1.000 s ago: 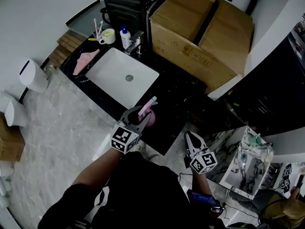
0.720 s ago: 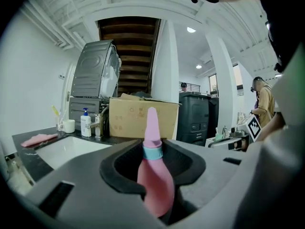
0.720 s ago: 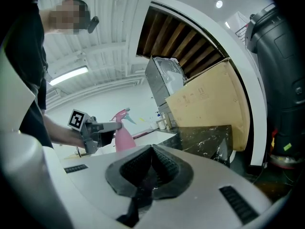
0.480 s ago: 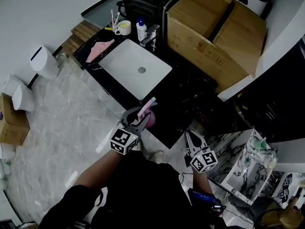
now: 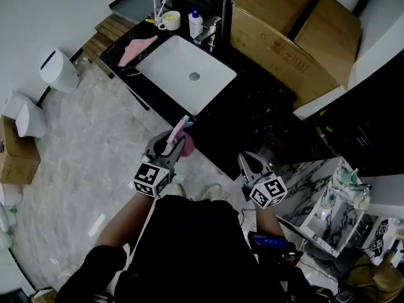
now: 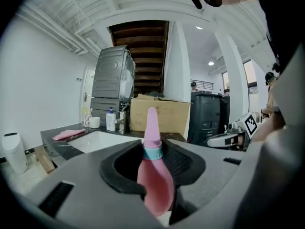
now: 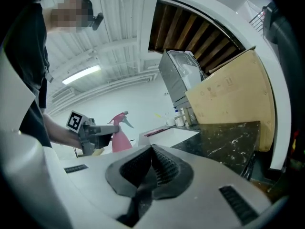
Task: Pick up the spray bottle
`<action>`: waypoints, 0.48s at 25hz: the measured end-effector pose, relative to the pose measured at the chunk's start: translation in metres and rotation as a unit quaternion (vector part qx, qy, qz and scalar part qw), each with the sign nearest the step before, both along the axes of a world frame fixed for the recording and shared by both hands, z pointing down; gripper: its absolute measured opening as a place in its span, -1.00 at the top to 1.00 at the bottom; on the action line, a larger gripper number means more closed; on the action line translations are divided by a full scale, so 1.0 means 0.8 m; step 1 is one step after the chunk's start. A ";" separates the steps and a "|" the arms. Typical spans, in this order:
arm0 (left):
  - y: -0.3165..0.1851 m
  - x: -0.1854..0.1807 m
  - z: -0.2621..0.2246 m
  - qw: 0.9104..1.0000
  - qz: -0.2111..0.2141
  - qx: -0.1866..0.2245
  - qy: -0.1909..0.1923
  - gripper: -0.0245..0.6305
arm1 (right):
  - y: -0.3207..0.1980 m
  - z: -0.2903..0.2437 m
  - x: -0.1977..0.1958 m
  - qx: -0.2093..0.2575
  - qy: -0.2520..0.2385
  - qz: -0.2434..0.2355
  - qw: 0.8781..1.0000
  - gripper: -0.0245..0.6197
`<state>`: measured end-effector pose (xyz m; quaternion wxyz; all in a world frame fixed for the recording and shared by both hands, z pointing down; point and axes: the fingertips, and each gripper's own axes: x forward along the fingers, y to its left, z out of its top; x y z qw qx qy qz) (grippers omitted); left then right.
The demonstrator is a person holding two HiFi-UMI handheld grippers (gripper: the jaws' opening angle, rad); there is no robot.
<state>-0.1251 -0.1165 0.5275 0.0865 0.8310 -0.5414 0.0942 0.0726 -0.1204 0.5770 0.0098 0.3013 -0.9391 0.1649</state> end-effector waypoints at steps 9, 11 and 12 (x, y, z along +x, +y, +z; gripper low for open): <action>0.045 -0.087 0.013 0.999 -0.038 -0.004 0.026 0.51 | 0.022 -0.016 -0.087 0.013 0.032 -0.041 0.999 0.84; 0.058 -0.101 0.015 0.999 -0.039 -0.006 0.032 0.51 | 0.028 -0.020 -0.101 0.015 0.034 -0.040 0.998 0.84; 0.064 -0.108 0.015 0.999 -0.041 -0.007 0.035 0.51 | 0.030 -0.021 -0.108 0.016 0.034 -0.039 0.999 0.84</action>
